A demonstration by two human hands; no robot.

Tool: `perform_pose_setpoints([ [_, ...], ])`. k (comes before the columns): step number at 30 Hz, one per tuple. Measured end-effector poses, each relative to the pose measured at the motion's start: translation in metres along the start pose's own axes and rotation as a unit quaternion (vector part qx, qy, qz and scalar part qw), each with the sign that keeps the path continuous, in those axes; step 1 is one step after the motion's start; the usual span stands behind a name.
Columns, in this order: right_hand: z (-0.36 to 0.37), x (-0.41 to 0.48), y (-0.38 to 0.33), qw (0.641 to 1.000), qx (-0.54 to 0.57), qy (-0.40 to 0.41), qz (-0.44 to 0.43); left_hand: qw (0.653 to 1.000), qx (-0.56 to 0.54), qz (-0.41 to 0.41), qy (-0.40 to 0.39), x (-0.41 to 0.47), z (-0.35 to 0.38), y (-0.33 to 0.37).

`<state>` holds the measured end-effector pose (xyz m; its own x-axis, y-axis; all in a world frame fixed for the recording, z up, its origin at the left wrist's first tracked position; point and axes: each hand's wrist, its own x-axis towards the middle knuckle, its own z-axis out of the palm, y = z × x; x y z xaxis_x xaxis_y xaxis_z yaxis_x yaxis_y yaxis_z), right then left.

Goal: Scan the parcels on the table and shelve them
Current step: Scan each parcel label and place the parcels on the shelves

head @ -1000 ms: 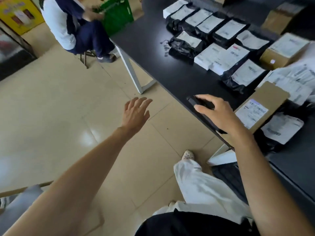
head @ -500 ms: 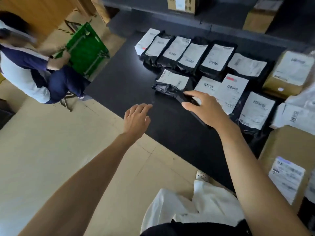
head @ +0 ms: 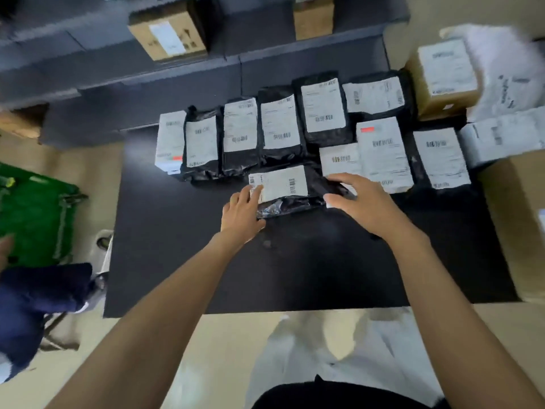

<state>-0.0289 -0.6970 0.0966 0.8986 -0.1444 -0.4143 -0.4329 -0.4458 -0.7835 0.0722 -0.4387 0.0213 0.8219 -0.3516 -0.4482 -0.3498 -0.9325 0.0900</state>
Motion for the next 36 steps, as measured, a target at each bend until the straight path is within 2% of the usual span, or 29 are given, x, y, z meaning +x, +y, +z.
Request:
perform_pose_setpoints([
  [5,0.040,-0.018,0.008,0.997,0.008,0.021,0.079,0.997,0.017,0.065,-0.029,0.045,-0.002,-0.011],
  [11,0.041,-0.023,0.020,0.988,0.016,0.066,0.137,0.997,-0.001,0.056,-0.045,0.081,0.008,-0.005],
  [22,0.046,-0.041,0.025,0.981,0.014,0.117,0.153,0.991,0.094,0.079,-0.057,0.078,0.014,0.002],
  [29,0.069,-0.068,0.011,0.983,0.013,0.135,0.127,0.981,0.129,0.143,-0.006,0.045,0.014,-0.009],
  [36,0.073,-0.084,-0.035,0.982,0.002,0.172,0.075,0.963,0.173,0.184,0.097,0.026,-0.040,-0.028],
])
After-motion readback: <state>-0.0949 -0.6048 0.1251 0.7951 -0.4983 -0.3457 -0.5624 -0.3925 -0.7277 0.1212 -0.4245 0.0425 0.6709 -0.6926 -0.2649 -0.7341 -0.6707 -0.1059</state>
